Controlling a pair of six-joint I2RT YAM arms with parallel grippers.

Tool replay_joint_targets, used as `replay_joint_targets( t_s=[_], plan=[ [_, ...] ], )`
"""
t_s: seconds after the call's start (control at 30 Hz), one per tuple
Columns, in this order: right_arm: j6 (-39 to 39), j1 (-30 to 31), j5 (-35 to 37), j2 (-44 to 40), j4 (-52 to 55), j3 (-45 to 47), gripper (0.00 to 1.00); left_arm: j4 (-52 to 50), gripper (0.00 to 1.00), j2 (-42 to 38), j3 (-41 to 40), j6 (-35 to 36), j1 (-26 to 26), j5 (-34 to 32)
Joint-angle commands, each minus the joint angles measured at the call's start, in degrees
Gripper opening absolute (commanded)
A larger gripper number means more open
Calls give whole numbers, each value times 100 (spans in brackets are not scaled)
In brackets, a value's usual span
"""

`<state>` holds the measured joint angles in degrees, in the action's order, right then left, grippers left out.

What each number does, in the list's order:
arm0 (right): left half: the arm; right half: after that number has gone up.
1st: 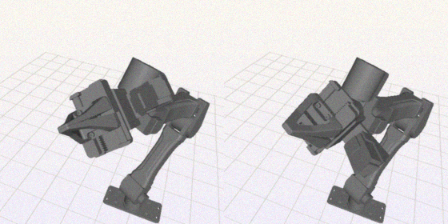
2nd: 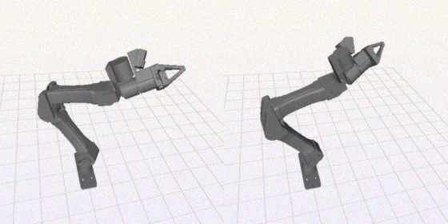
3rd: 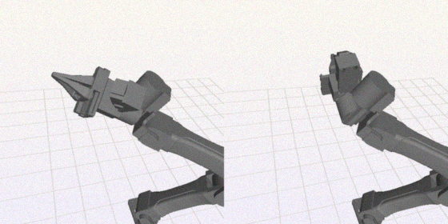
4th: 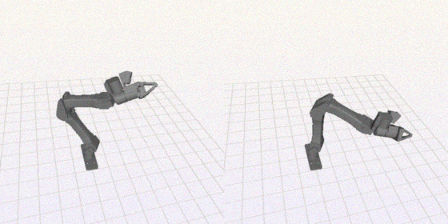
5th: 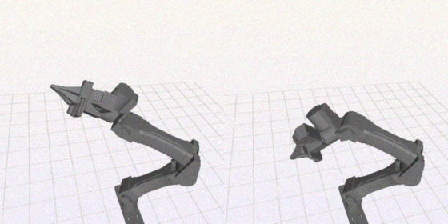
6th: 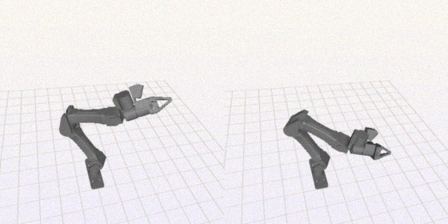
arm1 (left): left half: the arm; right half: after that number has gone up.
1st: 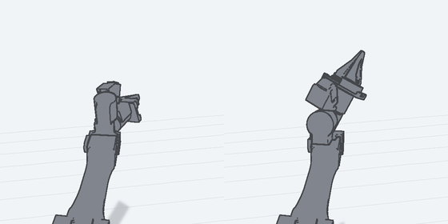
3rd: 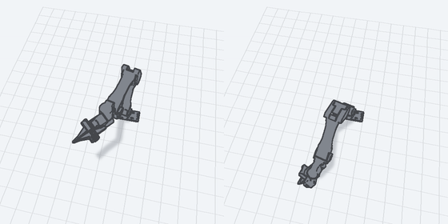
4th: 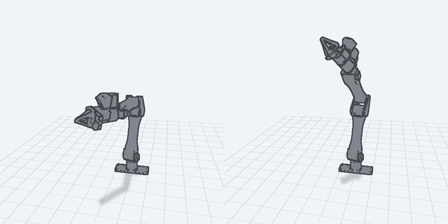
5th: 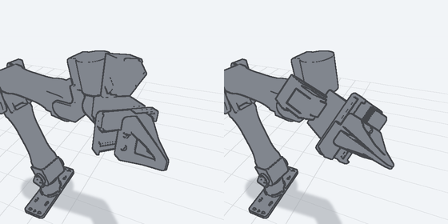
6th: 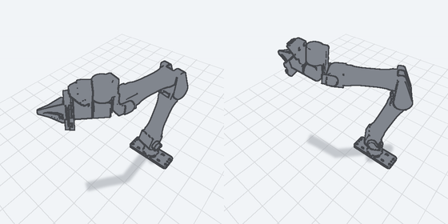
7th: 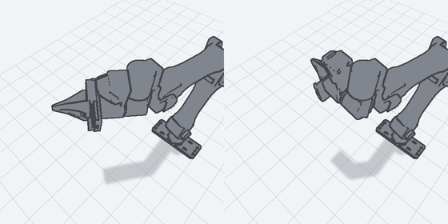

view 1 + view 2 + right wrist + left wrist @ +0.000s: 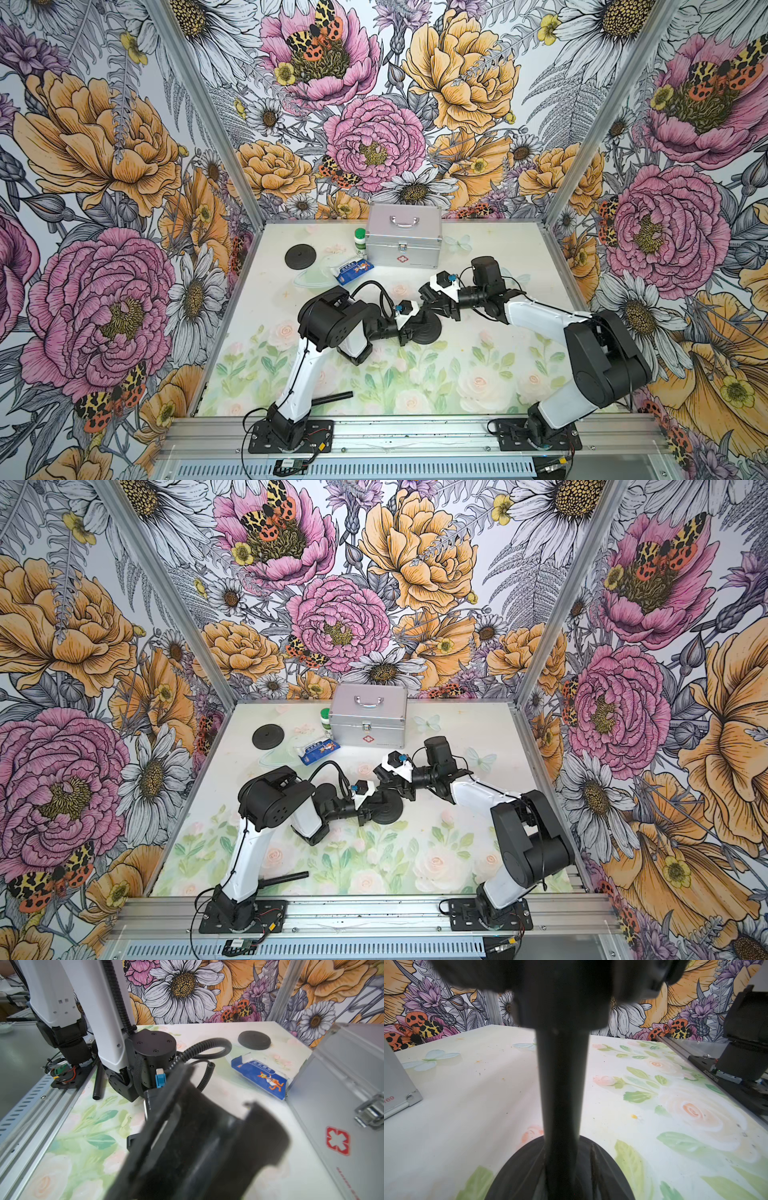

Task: Assemble a microphone stand
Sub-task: Screw the microphone stand pole into the microphone stand base.

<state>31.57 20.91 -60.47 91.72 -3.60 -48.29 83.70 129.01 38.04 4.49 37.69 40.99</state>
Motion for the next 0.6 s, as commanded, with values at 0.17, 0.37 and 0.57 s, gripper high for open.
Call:
replay_joint_targets(
  t_s=[0.17,0.37,0.57],
  plan=[
    [-930,99,935,9,-707,417,1,-279,33,255,-1,1,108,172],
    [-3582,1247,6314,-563,-3443,2196,0,-281,33,266,1,5,111,179],
    [-3883,2664,8156,-63,-3989,2262,0,-283,33,266,-3,-4,115,185]
  ],
)
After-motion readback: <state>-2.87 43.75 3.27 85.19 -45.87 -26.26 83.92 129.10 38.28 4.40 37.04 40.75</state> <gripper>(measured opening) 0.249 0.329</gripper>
